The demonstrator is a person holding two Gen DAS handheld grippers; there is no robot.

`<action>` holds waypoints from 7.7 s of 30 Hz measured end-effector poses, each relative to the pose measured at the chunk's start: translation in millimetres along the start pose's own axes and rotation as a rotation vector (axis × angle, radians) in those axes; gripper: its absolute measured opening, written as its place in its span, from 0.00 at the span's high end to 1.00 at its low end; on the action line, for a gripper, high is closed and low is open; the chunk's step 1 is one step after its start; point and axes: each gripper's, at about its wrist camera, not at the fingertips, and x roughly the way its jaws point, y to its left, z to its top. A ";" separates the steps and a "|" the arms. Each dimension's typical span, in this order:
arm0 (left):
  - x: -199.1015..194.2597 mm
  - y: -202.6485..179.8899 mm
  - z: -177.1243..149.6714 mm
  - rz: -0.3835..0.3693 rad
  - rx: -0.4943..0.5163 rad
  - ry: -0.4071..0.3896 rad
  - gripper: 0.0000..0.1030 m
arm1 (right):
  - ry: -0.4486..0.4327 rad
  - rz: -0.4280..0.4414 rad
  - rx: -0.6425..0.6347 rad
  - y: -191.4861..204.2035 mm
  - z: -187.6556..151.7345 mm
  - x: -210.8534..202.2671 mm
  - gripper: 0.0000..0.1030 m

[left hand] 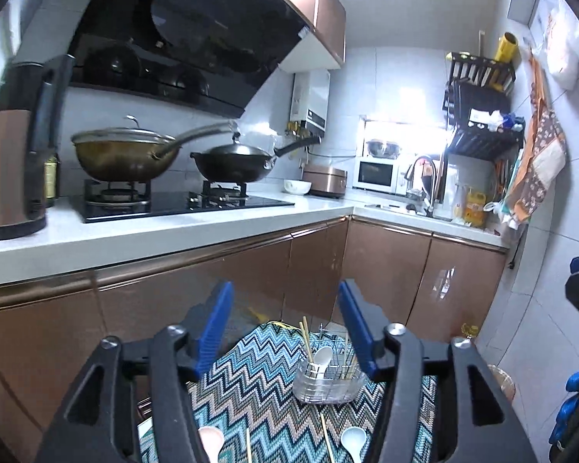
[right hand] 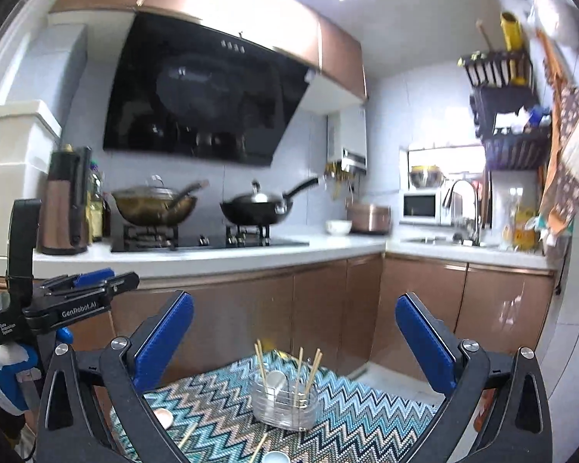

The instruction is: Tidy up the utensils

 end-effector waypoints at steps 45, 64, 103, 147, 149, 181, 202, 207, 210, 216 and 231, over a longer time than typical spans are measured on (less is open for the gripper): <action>95.9 -14.2 -149.6 -0.114 -0.032 0.548 0.32 | 0.379 0.159 0.238 -44.3 -134.8 49.4 0.01; 274.1 -33.7 -239.7 -0.196 -0.091 0.992 0.62 | 0.869 0.340 0.349 -73.4 -278.6 208.3 0.48; 222.0 -41.3 -210.4 -0.151 -0.051 0.713 0.96 | 0.840 0.386 0.224 -63.9 -276.0 211.5 0.93; 101.8 -38.4 -7.3 -0.188 -0.061 0.188 0.96 | 0.293 0.100 0.074 -78.7 -41.8 97.9 0.93; 118.7 -38.2 -4.4 -0.182 -0.070 0.166 0.96 | 0.284 0.096 0.073 -81.0 -42.0 113.5 0.93; 329.8 -48.4 -138.9 0.015 -0.168 0.163 0.94 | 0.245 -0.077 -0.170 -32.8 -193.5 296.7 0.89; 221.1 -32.7 -104.2 0.040 -0.162 0.162 0.48 | 0.213 -0.102 -0.025 -47.2 -143.5 206.4 0.60; 166.0 -33.0 -94.1 0.062 -0.118 0.119 0.43 | 0.212 -0.104 0.007 -43.8 -130.4 170.3 0.56; 133.1 -30.6 -87.1 0.066 -0.108 0.089 0.41 | 0.196 -0.111 0.027 -41.4 -119.2 141.9 0.52; 75.4 -23.4 -71.6 0.075 -0.105 0.036 0.40 | 0.149 -0.130 0.038 -37.0 -98.9 93.9 0.37; -23.1 -24.9 -42.5 0.062 -0.094 -0.047 0.37 | 0.037 -0.128 0.034 -20.8 -63.7 -3.0 0.20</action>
